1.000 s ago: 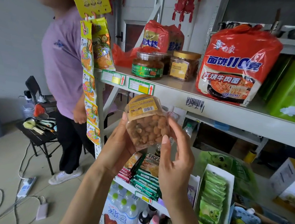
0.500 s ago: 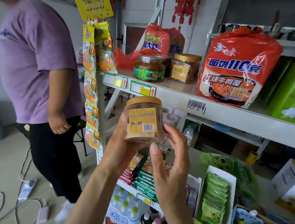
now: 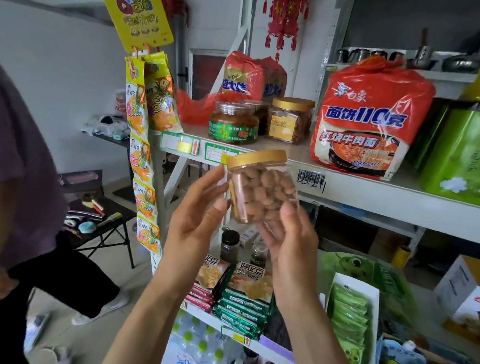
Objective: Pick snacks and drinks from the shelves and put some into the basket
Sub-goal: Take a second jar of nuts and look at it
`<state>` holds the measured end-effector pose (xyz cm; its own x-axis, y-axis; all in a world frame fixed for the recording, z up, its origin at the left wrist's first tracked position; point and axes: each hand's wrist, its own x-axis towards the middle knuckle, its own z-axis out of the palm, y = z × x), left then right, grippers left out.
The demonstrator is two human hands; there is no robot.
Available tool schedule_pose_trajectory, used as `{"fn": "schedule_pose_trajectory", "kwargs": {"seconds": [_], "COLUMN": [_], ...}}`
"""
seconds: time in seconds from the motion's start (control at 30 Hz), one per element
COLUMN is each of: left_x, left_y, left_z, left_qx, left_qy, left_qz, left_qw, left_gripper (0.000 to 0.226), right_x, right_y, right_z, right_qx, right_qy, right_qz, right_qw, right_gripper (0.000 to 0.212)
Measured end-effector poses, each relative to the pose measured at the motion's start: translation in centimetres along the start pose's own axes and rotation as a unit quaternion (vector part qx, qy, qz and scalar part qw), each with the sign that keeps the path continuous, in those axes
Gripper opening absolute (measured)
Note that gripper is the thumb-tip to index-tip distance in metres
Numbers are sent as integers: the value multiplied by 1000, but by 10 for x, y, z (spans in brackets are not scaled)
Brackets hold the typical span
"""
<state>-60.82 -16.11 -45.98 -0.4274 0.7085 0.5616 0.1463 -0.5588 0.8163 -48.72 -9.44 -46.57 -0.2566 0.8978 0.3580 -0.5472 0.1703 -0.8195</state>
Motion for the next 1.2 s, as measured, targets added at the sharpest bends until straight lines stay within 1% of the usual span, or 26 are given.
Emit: {"fn": "schedule_pose_trajectory", "kwargs": {"seconds": [0.03,0.07,0.13,0.2,0.27,0.33,0.4,0.47,0.53,0.63,0.73,0.77,0.83,0.9,0.97,1.0,1.07,1.13,1.2], "left_x": [2,4,8,8,7,7,10,15,21,41,69,78,94,111,127,133,141,143,144], "left_y": [1,2,5,7,9,8,7,8,9,3,-8,-9,-11,-18,-23,-27,-32,-37,-41], "left_z": [-1,-2,0,5,10,12,12,11,12,11,13,16,21,23,25,25,28,31,33], "left_qx": [13,20,30,33,26,14,-10,-22,-28,-5,60,72,91,117,149,153,151,168,189], "left_qy": [-8,-19,-71,-108,-104,-81,-54,-30,-15,-4,8,8,4,3,-7,-20,-40,-35,-27], "left_qz": [-2,-13,-31,-30,-14,-6,-2,15,18,22,56,65,86,96,99,95,93,98,109], "left_qw": [1000,1000,996,993,994,997,999,999,999,1000,997,995,992,989,984,983,983,980,976], "left_gripper": [46,46,36,33,35,36,35,33,33,32,38,35,28,35,46,48,42,37,34], "right_x": [2,4,3,4,7,14,21,28,36,44,51,56,70,85,97,102,108,112,116], "right_y": [-1,0,1,2,-2,-5,-7,-10,-16,-21,-18,-17,-14,-12,-11,-11,-10,-9,-7], "right_z": [-1,-1,0,1,3,5,8,8,7,12,20,20,17,15,13,13,12,10,8], "right_qx": [66,125,185,198,144,17,-104,-189,-217,-226,-256,-281,-343,-383,-404,-415,-441,-467,-479], "right_qy": [13,16,-4,-28,-33,-5,31,48,57,58,38,42,64,79,93,102,119,130,130], "right_qz": [57,94,110,96,71,29,-43,-125,-182,-224,-239,-245,-269,-287,-291,-287,-276,-268,-261], "right_qw": [996,988,977,975,986,999,993,973,957,946,936,927,898,875,862,857,846,832,828], "right_gripper": [58,61,64,58,57,56,55,47,32,26,29,33,39,41,38,36,36,39,40]}}
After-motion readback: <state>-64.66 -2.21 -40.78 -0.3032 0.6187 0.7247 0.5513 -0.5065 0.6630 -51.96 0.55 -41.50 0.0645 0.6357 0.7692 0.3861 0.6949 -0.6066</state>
